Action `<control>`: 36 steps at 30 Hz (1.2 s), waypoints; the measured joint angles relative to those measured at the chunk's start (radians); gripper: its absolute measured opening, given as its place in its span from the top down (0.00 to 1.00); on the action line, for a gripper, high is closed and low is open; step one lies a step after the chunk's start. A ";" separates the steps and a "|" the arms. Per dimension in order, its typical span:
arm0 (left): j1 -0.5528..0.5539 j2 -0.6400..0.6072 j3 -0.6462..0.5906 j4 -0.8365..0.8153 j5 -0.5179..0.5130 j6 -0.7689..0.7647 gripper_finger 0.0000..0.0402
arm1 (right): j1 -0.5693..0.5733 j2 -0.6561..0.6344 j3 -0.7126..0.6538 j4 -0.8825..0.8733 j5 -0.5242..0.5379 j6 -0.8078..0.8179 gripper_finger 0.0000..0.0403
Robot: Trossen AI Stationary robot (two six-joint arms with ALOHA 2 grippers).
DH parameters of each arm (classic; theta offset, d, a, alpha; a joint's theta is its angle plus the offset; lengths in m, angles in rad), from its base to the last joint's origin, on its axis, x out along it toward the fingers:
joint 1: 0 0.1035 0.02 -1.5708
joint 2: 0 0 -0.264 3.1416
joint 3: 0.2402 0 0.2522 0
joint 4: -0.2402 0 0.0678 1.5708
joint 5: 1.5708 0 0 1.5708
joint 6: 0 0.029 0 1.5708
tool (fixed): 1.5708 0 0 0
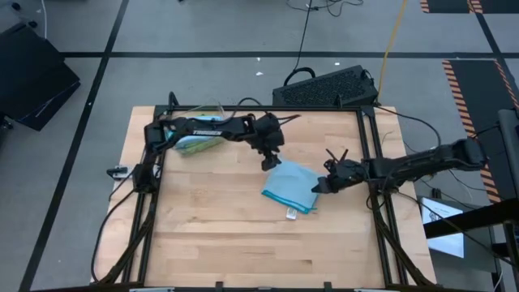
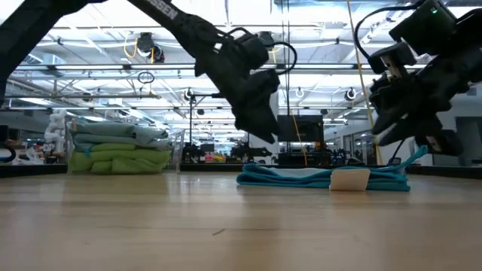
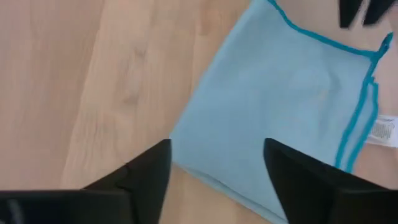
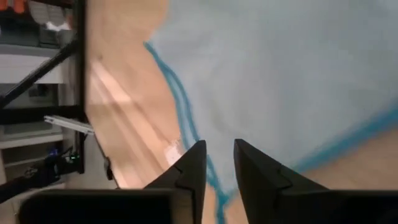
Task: Fold microfiber towels
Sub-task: Fold the blue microfiber cloth
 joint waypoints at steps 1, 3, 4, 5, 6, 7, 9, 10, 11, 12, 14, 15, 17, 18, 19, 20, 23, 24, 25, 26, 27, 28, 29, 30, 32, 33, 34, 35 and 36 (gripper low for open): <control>-0.001 0.015 0.011 0.003 -0.001 0.024 0.34 | -0.006 -0.030 0.000 -0.045 -0.003 0.004 0.81; -0.003 0.040 0.024 0.023 -0.010 0.071 0.28 | -0.010 -0.076 0.000 -0.089 -0.007 0.007 0.79; -0.005 0.060 0.028 0.025 -0.025 0.083 0.26 | -0.012 -0.099 0.000 -0.114 -0.008 0.008 0.78; -0.008 0.083 0.033 0.032 -0.044 0.089 0.25 | -0.012 -0.120 0.000 -0.141 -0.009 0.009 0.77; -0.009 0.105 0.039 0.040 -0.057 0.090 0.24 | -0.012 -0.138 0.000 -0.157 -0.010 0.009 0.77; -0.009 0.125 0.046 0.032 -0.065 0.089 0.24 | -0.012 -0.153 0.000 -0.174 -0.009 0.009 0.77; -0.012 0.162 0.072 0.026 -0.085 0.089 0.25 | -0.012 -0.181 0.000 -0.210 -0.010 0.010 0.77; -0.014 0.173 0.081 0.030 -0.101 0.089 0.26 | -0.012 -0.191 0.000 -0.225 -0.010 0.012 0.77; -0.017 0.180 0.084 0.028 -0.122 0.091 0.28 | -0.012 -0.197 0.000 -0.231 -0.010 0.017 0.77; -0.022 0.187 0.088 0.034 -0.139 0.094 0.30 | -0.012 -0.204 0.000 -0.242 -0.011 0.019 0.77; -0.030 0.192 0.088 0.037 -0.159 0.104 0.34 | -0.012 -0.217 0.000 -0.253 -0.009 0.021 0.77; -0.033 0.192 0.088 0.036 -0.160 0.109 0.36 | -0.012 -0.219 0.000 -0.248 -0.008 0.023 0.77; -0.038 0.190 0.088 0.022 -0.153 0.109 0.41 | -0.012 -0.228 0.000 -0.262 0.008 0.027 0.77; -0.041 0.190 0.088 0.005 -0.152 0.109 0.43 | -0.012 -0.230 0.000 -0.261 0.029 0.029 0.77; -0.042 0.190 0.088 -0.009 -0.153 0.116 0.46 | -0.012 -0.231 0.000 -0.258 0.061 0.034 0.77; -0.045 0.190 0.089 -0.028 -0.154 0.126 0.49 | -0.013 -0.237 0.000 -0.262 0.092 0.038 0.77; -0.056 0.195 0.091 -0.038 -0.165 0.145 0.61 | -0.022 -0.245 0.000 -0.258 0.185 0.038 0.77; -0.061 0.196 0.091 -0.036 -0.166 0.145 0.66 | -0.028 -0.247 0.000 -0.266 0.207 0.036 0.77; -0.065 0.196 0.090 -0.035 -0.167 0.149 0.71 | -0.035 -0.248 0.000 -0.265 0.233 0.033 0.77; -0.071 0.196 0.090 -0.033 -0.173 0.154 0.76 | -0.043 -0.247 0.000 -0.264 0.262 0.031 0.76; -0.076 0.196 0.090 -0.028 -0.181 0.159 0.81 | -0.051 -0.248 0.000 -0.270 0.289 0.035 0.75; -0.080 0.197 0.090 -0.024 -0.185 0.160 0.86 | -0.061 -0.247 0.000 -0.279 0.308 0.037 0.74; -0.083 0.197 0.090 -0.026 -0.190 0.159 0.91 | -0.072 -0.247 0.000 -0.293 0.315 0.033 0.72; -0.084 0.197 0.090 -0.033 -0.193 0.152 0.95 | -0.086 -0.247 0.000 -0.310 0.317 0.026 0.70; -0.083 0.197 0.090 -0.044 -0.190 0.117 0.96 | -0.119 -0.245 0.000 -0.359 0.290 0.019 0.65; -0.083 0.198 0.090 -0.050 -0.189 0.094 0.95 | -0.135 -0.243 0.000 -0.384 0.266 0.012 0.61; -0.083 0.198 0.090 -0.057 -0.190 0.077 0.94 | -0.148 -0.240 0.000 -0.400 0.245 0.008 0.58; -0.084 0.199 0.090 -0.064 -0.192 0.065 0.92 | -0.161 -0.237 0.000 -0.416 0.225 0.004 0.54; -0.083 0.199 0.090 -0.066 -0.192 0.060 0.90 | -0.172 -0.232 0.000 -0.428 0.211 -0.003 0.50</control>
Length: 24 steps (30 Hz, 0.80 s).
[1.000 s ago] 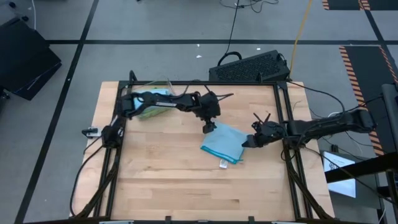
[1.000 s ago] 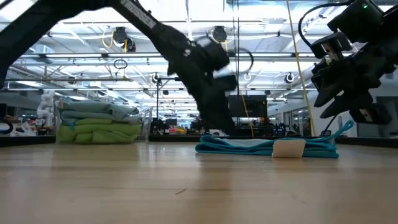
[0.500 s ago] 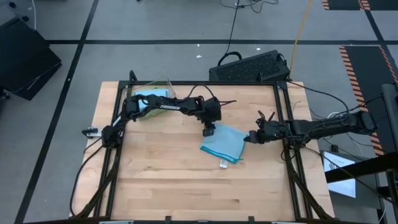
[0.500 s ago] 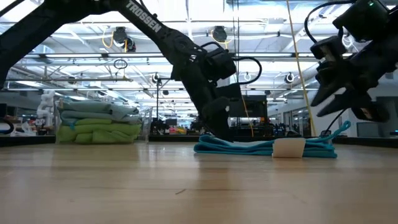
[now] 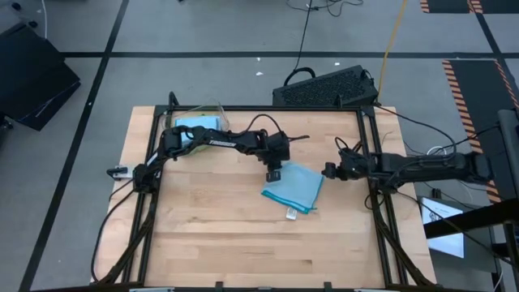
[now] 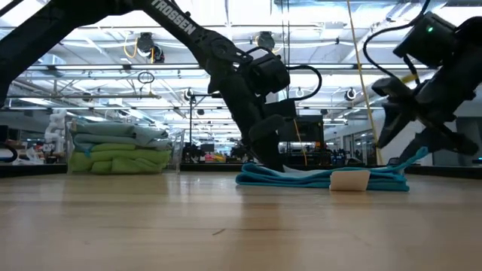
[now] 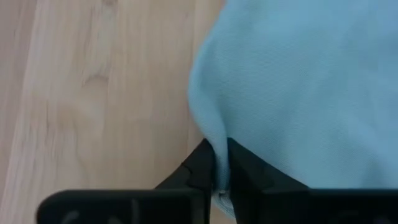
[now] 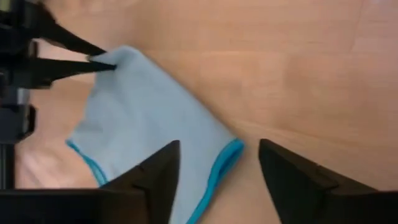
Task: Fold microfiber towels
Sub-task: Fold the blue microfiber cloth
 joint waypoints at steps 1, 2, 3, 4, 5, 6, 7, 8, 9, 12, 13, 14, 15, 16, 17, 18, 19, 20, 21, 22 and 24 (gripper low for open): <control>0.000 0.000 0.000 -0.003 0.000 -0.005 0.89 | -0.014 0.009 0.000 0.001 -0.015 -0.012 0.46; 0.000 0.000 0.000 -0.005 0.000 -0.005 0.89 | -0.028 0.019 0.000 0.005 -0.018 -0.022 0.43; -0.003 0.000 -0.001 -0.006 0.000 -0.005 0.89 | -0.044 0.032 0.000 0.008 -0.029 -0.029 0.39; -0.004 0.000 -0.001 -0.006 0.000 -0.006 0.90 | -0.060 0.048 0.000 0.017 -0.041 -0.040 0.36; -0.005 0.000 -0.001 -0.006 -0.001 -0.006 0.92 | -0.073 0.068 0.000 0.030 -0.050 -0.050 0.33; -0.006 0.000 -0.001 -0.007 -0.001 -0.006 0.94 | -0.086 0.090 0.000 0.037 -0.065 -0.058 0.30; -0.006 0.000 -0.001 -0.007 0.001 -0.006 0.95 | -0.095 0.111 0.000 0.041 -0.069 -0.065 0.28; -0.006 0.001 -0.001 -0.008 0.005 -0.007 0.97 | -0.102 0.136 0.000 0.049 -0.073 -0.068 0.26; -0.006 0.001 -0.001 -0.009 0.007 -0.010 0.97 | -0.107 0.162 0.002 0.062 -0.080 -0.077 0.25; -0.006 0.001 -0.002 -0.007 0.005 -0.027 0.95 | -0.116 0.238 0.004 0.138 -0.115 -0.119 0.25; -0.006 0.001 -0.002 -0.006 0.002 -0.031 0.94 | -0.116 0.263 0.005 0.175 -0.125 -0.133 0.26; -0.006 0.001 -0.003 -0.005 0.002 -0.032 0.92 | -0.113 0.286 0.005 0.205 -0.135 -0.140 0.27; -0.006 0.001 -0.003 -0.004 0.001 -0.032 0.91 | -0.109 0.307 0.005 0.230 -0.143 -0.141 0.28; -0.006 0.001 -0.003 -0.004 -0.001 -0.032 0.91 | -0.105 0.326 0.005 0.250 -0.146 -0.141 0.29; -0.006 0.001 -0.003 -0.004 -0.001 -0.033 0.91 | -0.099 0.347 0.005 0.267 -0.149 -0.140 0.31; -0.006 0.001 -0.003 -0.004 -0.001 -0.033 0.92 | -0.095 0.363 0.005 0.275 -0.152 -0.140 0.32; -0.006 0.001 -0.003 -0.005 -0.001 -0.033 0.93 | -0.092 0.376 0.005 0.283 -0.157 -0.139 0.33; -0.006 0.001 -0.003 -0.005 -0.001 -0.034 0.94 | -0.088 0.386 0.004 0.285 -0.159 -0.133 0.35; -0.006 0.001 -0.003 -0.005 -0.001 -0.035 0.95 | -0.083 0.393 0.004 0.286 -0.159 -0.129 0.36; -0.006 0.001 -0.003 -0.006 -0.001 -0.035 0.97 | -0.077 0.397 0.004 0.286 -0.159 -0.126 0.38; -0.006 0.001 -0.003 -0.006 -0.001 -0.035 0.97 | -0.063 0.400 0.002 0.287 -0.158 -0.124 0.42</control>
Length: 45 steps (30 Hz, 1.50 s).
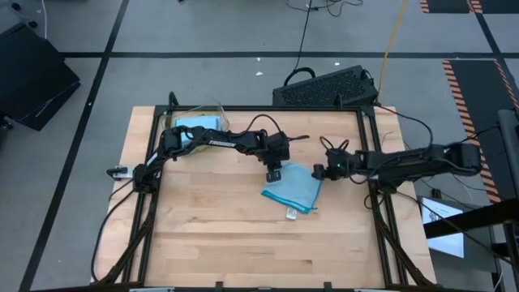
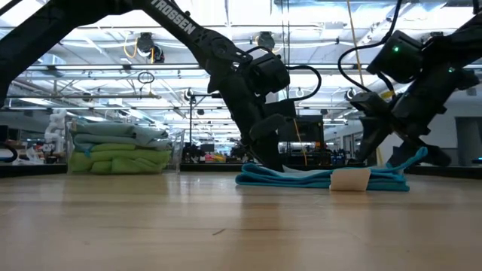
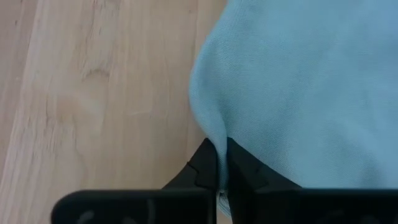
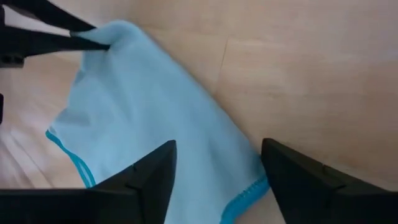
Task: Fold microfiber towels
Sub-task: Fold the blue microfiber cloth
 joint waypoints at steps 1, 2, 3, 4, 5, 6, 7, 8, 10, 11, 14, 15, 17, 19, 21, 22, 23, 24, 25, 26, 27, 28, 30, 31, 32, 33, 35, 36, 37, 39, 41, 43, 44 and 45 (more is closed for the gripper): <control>0.000 0.000 0.000 0.000 0.000 -0.003 0.97 | 0.007 0.000 0.000 0.000 0.000 0.005 0.44; 0.000 0.000 0.000 0.001 0.000 -0.005 0.97 | 0.016 0.001 0.000 -0.001 0.001 0.015 0.47; 0.000 0.000 0.000 0.001 0.000 -0.007 0.96 | 0.024 0.001 -0.001 -0.002 0.003 0.025 0.49; 0.000 0.000 -0.001 0.002 0.000 -0.008 0.95 | 0.031 0.001 -0.001 -0.004 0.009 0.033 0.52; 0.000 0.000 -0.001 0.003 0.000 -0.007 0.94 | 0.037 0.001 -0.001 -0.005 0.018 0.042 0.55; 0.000 0.000 -0.001 0.004 0.000 -0.005 0.94 | 0.042 0.001 -0.001 -0.010 0.028 0.052 0.59; 0.000 0.000 -0.001 0.004 0.000 -0.004 0.94 | 0.044 0.002 -0.001 -0.013 0.039 0.059 0.63; 0.000 0.000 -0.001 0.004 0.000 -0.004 0.94 | 0.045 0.002 -0.001 -0.016 0.045 0.060 0.68; 0.000 -0.003 -0.001 0.003 0.000 -0.007 0.97 | 0.044 0.002 -0.002 -0.019 0.057 0.060 0.78; 0.000 -0.006 -0.002 0.004 -0.001 -0.008 0.97 | 0.041 0.002 -0.002 -0.020 0.058 0.059 0.83; 0.000 -0.019 -0.004 0.010 -0.007 -0.020 0.97 | 0.025 0.002 -0.002 -0.016 0.055 0.026 0.97; 0.002 -0.024 -0.006 0.008 -0.018 -0.024 0.97 | 0.014 0.002 -0.002 -0.015 0.046 0.017 0.97; 0.003 -0.045 -0.008 0.005 -0.044 -0.025 0.95 | -0.015 -0.001 -0.002 -0.013 0.024 0.010 0.97; 0.010 -0.075 -0.008 0.006 -0.066 -0.024 0.95 | -0.044 -0.016 -0.001 -0.012 0.013 -0.019 0.97; 0.022 -0.108 -0.006 0.010 -0.077 -0.018 0.97 | -0.072 -0.041 0.013 -0.016 0.018 -0.081 0.99; 0.026 -0.120 -0.006 0.006 -0.082 -0.016 0.97 | -0.089 -0.053 0.025 -0.018 0.029 -0.120 0.99; 0.029 -0.130 -0.006 0.000 -0.088 -0.010 0.98 | -0.104 -0.064 0.038 -0.018 0.036 -0.159 0.99; 0.031 -0.139 -0.006 -0.005 -0.090 -0.003 0.98 | -0.115 -0.071 0.051 -0.018 0.036 -0.198 0.99; 0.031 -0.145 -0.006 -0.011 -0.093 0.001 0.98 | -0.123 -0.077 0.064 -0.021 0.032 -0.237 0.99; 0.030 -0.152 -0.006 -0.016 -0.103 0.005 0.97 | -0.131 -0.083 0.077 -0.026 0.031 -0.271 0.99; 0.027 -0.159 -0.006 -0.023 -0.114 0.005 0.97 | -0.135 -0.085 0.087 -0.024 0.035 -0.297 0.99; 0.025 -0.164 -0.005 -0.038 -0.124 0.009 0.96 | -0.137 -0.084 0.095 -0.022 0.038 -0.316 0.99; 0.015 -0.171 -0.005 -0.081 -0.140 0.032 0.95 | -0.135 -0.084 0.103 -0.024 0.037 -0.346 0.99; 0.010 -0.171 -0.005 -0.103 -0.150 0.049 0.96 | -0.128 -0.084 0.108 -0.020 0.037 -0.356 0.99; 0.003 -0.171 -0.005 -0.126 -0.157 0.065 0.96 | -0.121 -0.084 0.115 -0.017 0.038 -0.362 0.99; -0.003 -0.174 -0.005 -0.151 -0.158 0.080 0.97 | -0.112 -0.085 0.121 -0.014 0.037 -0.365 0.99; -0.018 -0.184 -0.005 -0.196 -0.156 0.102 0.98 | -0.090 -0.086 0.131 -0.011 0.032 -0.366 0.99; -0.028 -0.188 -0.004 -0.209 -0.155 0.109 0.98 | -0.078 -0.087 0.133 -0.011 0.022 -0.364 1.00; -0.036 -0.196 -0.003 -0.226 -0.155 0.118 0.98 | -0.066 -0.086 0.134 -0.011 0.011 -0.362 1.00; -0.053 -0.206 -0.003 -0.262 -0.154 0.137 0.96 | -0.036 -0.087 0.135 -0.003 0.005 -0.339 1.00; -0.070 -0.222 -0.003 -0.284 -0.154 0.150 0.94 | -0.005 -0.090 0.136 0.014 -0.005 -0.326 1.00; -0.086 -0.239 -0.003 -0.301 -0.154 0.151 0.94 | 0.024 -0.089 0.136 0.054 -0.013 -0.317 0.99; -0.094 -0.252 -0.003 -0.299 -0.154 0.144 0.94 | 0.036 -0.089 0.137 0.065 -0.013 -0.312 0.99; -0.103 -0.263 -0.003 -0.305 -0.154 0.135 0.94 | 0.049 -0.089 0.137 0.074 -0.012 -0.311 0.99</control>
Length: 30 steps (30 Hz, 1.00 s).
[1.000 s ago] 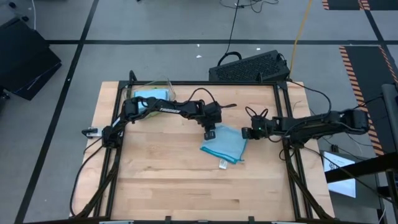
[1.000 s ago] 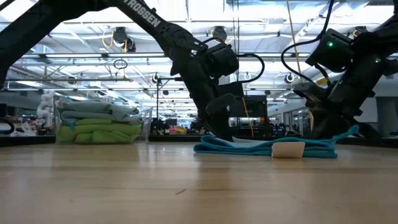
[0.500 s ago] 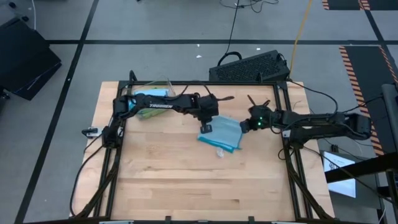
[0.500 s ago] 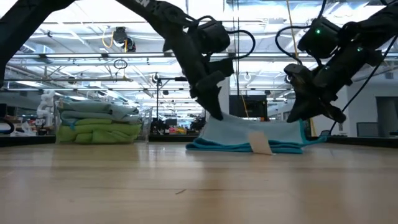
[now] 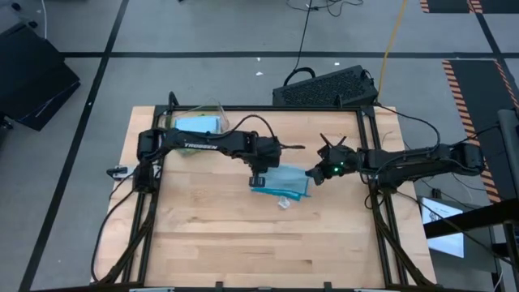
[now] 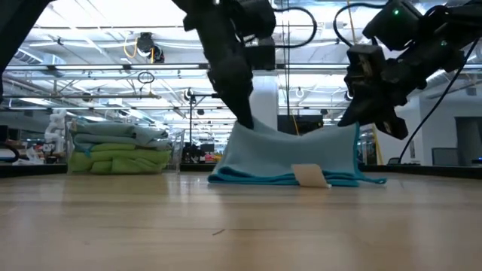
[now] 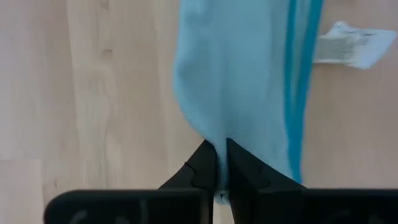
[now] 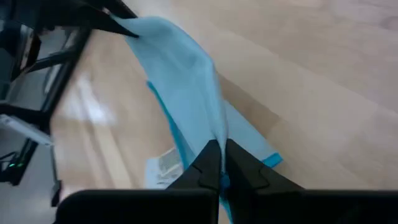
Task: Fold microfiber towels
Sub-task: Fold the blue microfiber cloth
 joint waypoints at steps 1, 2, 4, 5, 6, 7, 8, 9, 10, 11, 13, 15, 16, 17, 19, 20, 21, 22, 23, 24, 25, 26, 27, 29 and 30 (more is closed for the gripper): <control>-0.008 -0.007 0.000 -0.010 0.000 -0.007 0.94 | 0.012 0.001 0.000 0.013 0.001 0.001 0.99; -0.018 -0.013 0.000 -0.015 0.000 -0.013 0.93 | 0.022 0.003 0.000 0.029 0.002 0.000 0.99; -0.036 -0.025 0.000 -0.023 -0.004 -0.030 0.93 | 0.040 0.004 0.000 0.031 0.004 -0.001 0.99; -0.044 -0.030 0.000 -0.036 -0.011 -0.038 0.93 | 0.049 0.007 0.000 0.031 0.008 -0.002 0.99; -0.053 -0.033 0.000 -0.043 -0.019 -0.049 0.93 | 0.061 0.012 0.000 0.031 0.023 -0.006 0.99; -0.060 -0.035 0.000 -0.042 -0.025 -0.062 0.93 | 0.072 0.013 -0.001 0.025 0.034 -0.013 0.99; -0.066 -0.035 0.001 -0.042 -0.030 -0.074 0.93 | 0.083 0.014 -0.003 0.025 0.051 -0.020 0.99; -0.074 -0.035 0.001 -0.047 -0.039 -0.085 0.93 | 0.094 0.020 -0.002 0.031 0.068 -0.023 0.99; -0.082 -0.035 0.001 -0.056 -0.050 -0.094 0.93 | 0.104 0.026 -0.001 0.035 0.086 -0.025 0.99; -0.091 -0.034 0.001 -0.062 -0.063 -0.103 0.93 | 0.115 0.030 -0.002 0.031 0.103 -0.027 0.99; -0.109 -0.034 0.001 -0.063 -0.097 -0.113 0.93 | 0.137 0.047 -0.002 0.053 0.131 -0.031 0.99; -0.123 -0.035 0.001 -0.065 -0.133 -0.127 0.93 | 0.159 0.067 -0.002 0.095 0.134 -0.033 0.99; -0.130 -0.039 0.001 -0.068 -0.151 -0.140 0.93 | 0.169 0.079 -0.002 0.124 0.133 -0.033 0.99; -0.135 -0.042 0.001 -0.069 -0.169 -0.150 0.93 | 0.179 0.092 -0.002 0.152 0.132 -0.027 0.99; -0.139 -0.055 0.001 -0.069 -0.190 -0.173 0.93 | 0.191 0.118 -0.002 0.186 0.134 0.009 0.99; -0.138 -0.060 0.001 -0.074 -0.194 -0.185 0.93 | 0.193 0.128 -0.002 0.195 0.134 0.034 0.99; -0.136 -0.062 0.001 -0.073 -0.196 -0.191 0.93 | 0.192 0.137 -0.002 0.212 0.140 0.053 0.99; -0.133 -0.063 0.001 -0.067 -0.197 -0.193 0.93 | 0.191 0.143 -0.002 0.229 0.158 0.060 0.99; -0.129 -0.063 0.001 -0.062 -0.197 -0.195 0.93 | 0.188 0.143 -0.002 0.231 0.177 0.060 0.99; -0.122 -0.063 0.001 -0.062 -0.197 -0.198 0.93 | 0.183 0.141 -0.002 0.231 0.194 0.052 0.99; -0.114 -0.065 0.001 -0.064 -0.196 -0.201 0.93 | 0.174 0.141 -0.002 0.234 0.205 0.046 0.99; -0.106 -0.071 0.001 -0.069 -0.189 -0.205 0.93 | 0.165 0.139 -0.002 0.226 0.206 0.045 0.99; -0.097 -0.077 0.001 -0.069 -0.164 -0.210 0.93 | 0.155 0.129 -0.003 0.215 0.197 0.045 0.99; -0.078 -0.096 0.002 -0.067 -0.073 -0.224 0.92 | 0.141 0.105 -0.002 0.224 0.140 0.046 0.99; -0.069 -0.106 0.001 -0.074 -0.019 -0.236 0.92 | 0.138 0.091 -0.002 0.225 0.097 0.045 0.99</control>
